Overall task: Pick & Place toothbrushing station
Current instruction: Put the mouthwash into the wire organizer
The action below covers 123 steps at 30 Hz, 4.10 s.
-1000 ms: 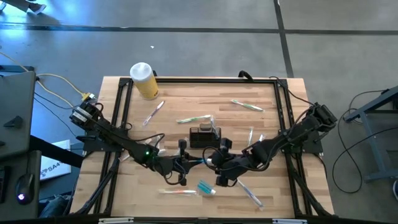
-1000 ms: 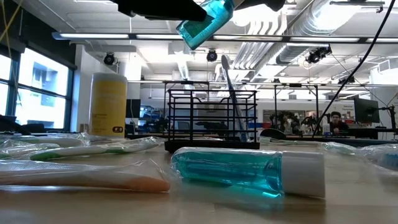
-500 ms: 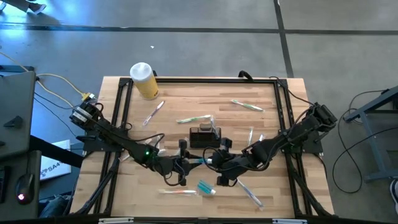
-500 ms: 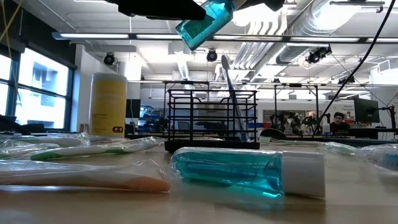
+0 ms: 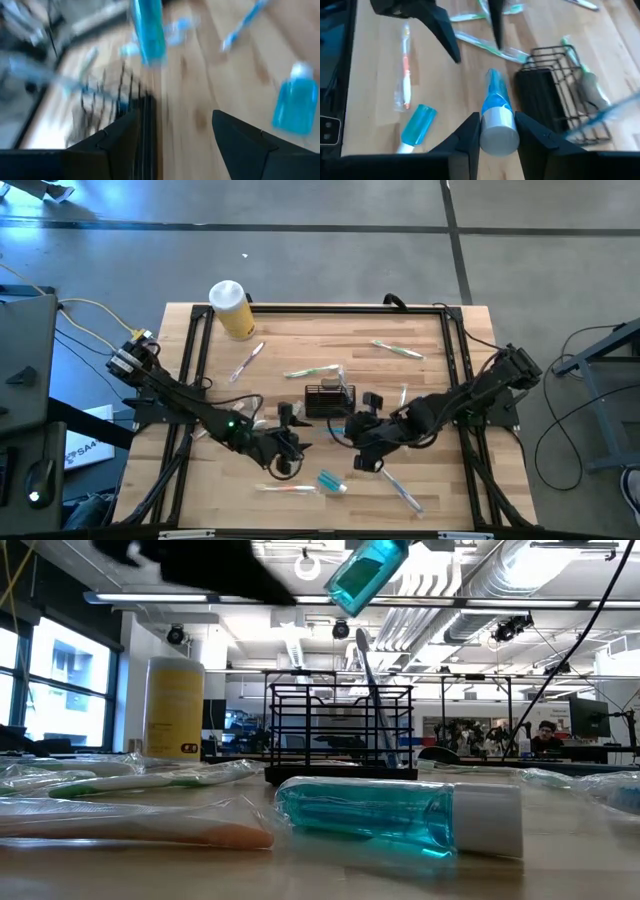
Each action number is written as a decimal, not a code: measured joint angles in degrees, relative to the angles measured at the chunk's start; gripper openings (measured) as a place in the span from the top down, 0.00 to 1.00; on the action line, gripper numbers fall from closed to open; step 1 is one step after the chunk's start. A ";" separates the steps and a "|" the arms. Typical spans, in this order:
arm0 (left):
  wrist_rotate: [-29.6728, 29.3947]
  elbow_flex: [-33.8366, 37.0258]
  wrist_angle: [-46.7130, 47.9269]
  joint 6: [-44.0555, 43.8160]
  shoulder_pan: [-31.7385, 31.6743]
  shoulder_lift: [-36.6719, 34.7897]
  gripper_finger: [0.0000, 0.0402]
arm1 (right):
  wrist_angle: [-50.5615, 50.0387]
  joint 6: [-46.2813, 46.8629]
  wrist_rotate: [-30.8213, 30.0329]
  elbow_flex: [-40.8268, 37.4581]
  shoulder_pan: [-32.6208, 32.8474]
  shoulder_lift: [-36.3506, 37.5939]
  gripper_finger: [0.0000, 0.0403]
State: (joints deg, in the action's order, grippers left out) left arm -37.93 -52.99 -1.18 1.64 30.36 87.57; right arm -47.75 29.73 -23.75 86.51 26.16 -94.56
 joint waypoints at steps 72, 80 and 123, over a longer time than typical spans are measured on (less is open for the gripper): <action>10.16 8.22 26.77 -26.38 0.03 -5.70 0.40 | -23.70 -18.21 27.34 24.67 -27.82 -28.13 0.78; 12.67 8.22 26.87 -26.69 0.06 -5.70 0.40 | -23.98 -20.21 26.69 24.67 -27.09 -28.70 0.78; 15.80 8.20 26.16 -29.12 3.90 -5.70 0.40 | -21.13 -23.84 22.19 24.54 -25.78 -31.36 0.57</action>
State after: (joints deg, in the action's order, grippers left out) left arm -22.13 -44.80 24.98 -27.49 34.26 81.87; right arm -68.87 5.89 -1.56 111.04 0.38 -125.93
